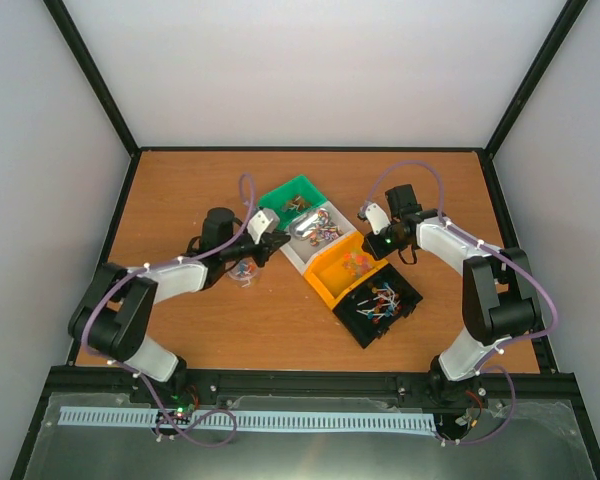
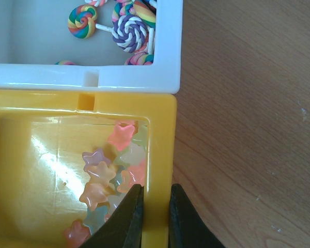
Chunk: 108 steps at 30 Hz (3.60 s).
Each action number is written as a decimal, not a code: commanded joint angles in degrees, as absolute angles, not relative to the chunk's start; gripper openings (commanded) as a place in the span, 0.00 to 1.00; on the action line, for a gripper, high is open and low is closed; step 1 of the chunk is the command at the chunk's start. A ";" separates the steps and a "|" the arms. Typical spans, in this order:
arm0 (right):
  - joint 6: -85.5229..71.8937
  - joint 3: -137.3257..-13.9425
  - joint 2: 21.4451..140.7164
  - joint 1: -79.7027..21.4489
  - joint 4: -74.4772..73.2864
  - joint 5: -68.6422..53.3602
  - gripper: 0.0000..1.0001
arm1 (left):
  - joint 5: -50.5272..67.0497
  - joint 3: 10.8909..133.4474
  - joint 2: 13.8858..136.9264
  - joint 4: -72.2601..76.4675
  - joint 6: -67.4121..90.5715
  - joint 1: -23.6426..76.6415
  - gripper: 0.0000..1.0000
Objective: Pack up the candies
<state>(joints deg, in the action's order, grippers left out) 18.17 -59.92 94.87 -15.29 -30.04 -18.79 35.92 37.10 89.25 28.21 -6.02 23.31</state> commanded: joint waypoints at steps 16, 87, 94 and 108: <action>19.86 -58.87 96.92 -14.50 -30.53 -17.49 0.03 | 52.65 47.52 67.05 -27.82 -29.64 5.56 0.01; 19.73 -59.40 96.50 -14.52 -32.10 -20.43 0.03 | 10.52 75.32 74.95 -76.93 -53.30 4.06 0.01; 19.76 -59.40 96.59 -14.50 -32.24 -20.82 0.03 | 12.50 77.52 74.88 -74.99 -48.02 8.05 0.01; 19.66 -59.24 96.39 -14.50 -32.12 -21.44 0.03 | 10.71 88.64 85.99 -66.29 -26.28 26.93 0.01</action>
